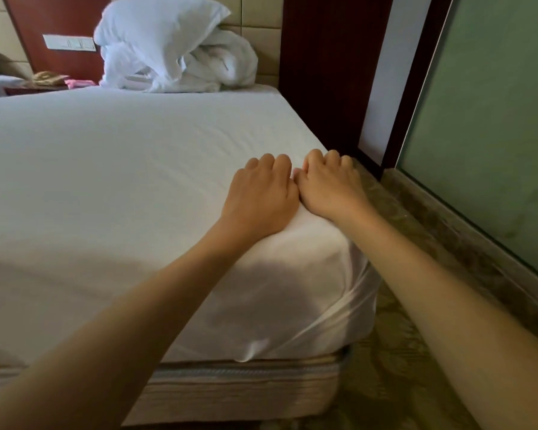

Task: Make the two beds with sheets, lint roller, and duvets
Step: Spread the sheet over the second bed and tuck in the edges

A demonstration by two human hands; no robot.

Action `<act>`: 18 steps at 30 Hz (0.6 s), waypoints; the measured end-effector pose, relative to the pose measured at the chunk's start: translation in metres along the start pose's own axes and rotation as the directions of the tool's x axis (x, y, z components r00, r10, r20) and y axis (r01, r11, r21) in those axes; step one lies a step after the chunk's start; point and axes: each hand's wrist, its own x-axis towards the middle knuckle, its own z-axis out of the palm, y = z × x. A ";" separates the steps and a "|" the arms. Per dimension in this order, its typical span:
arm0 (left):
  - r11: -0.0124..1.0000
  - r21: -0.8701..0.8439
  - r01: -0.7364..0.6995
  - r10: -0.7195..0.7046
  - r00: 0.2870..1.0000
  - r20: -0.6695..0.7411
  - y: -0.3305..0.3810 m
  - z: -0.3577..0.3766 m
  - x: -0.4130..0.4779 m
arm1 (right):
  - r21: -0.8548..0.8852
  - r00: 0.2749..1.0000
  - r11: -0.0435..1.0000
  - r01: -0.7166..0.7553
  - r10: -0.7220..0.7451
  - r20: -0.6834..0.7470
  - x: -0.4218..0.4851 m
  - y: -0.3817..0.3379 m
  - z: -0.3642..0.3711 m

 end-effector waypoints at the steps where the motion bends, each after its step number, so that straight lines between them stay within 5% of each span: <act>1: 1.000 0.005 -0.013 0.013 1.000 -0.012 0.000 -0.001 -0.002 | -0.008 1.000 1.000 0.006 -0.006 0.003 -0.001 0.000 0.000; 12: 0.996 0.068 -0.061 0.067 0.994 -0.085 0.000 0.005 -0.010 | -0.052 0.998 0.997 0.054 -0.057 -0.042 -0.009 0.002 0.002; 18: 0.993 -0.020 0.116 -0.115 0.993 0.035 0.010 -0.008 -0.014 | -0.060 0.983 0.996 0.065 -0.074 -0.167 -0.018 0.003 0.010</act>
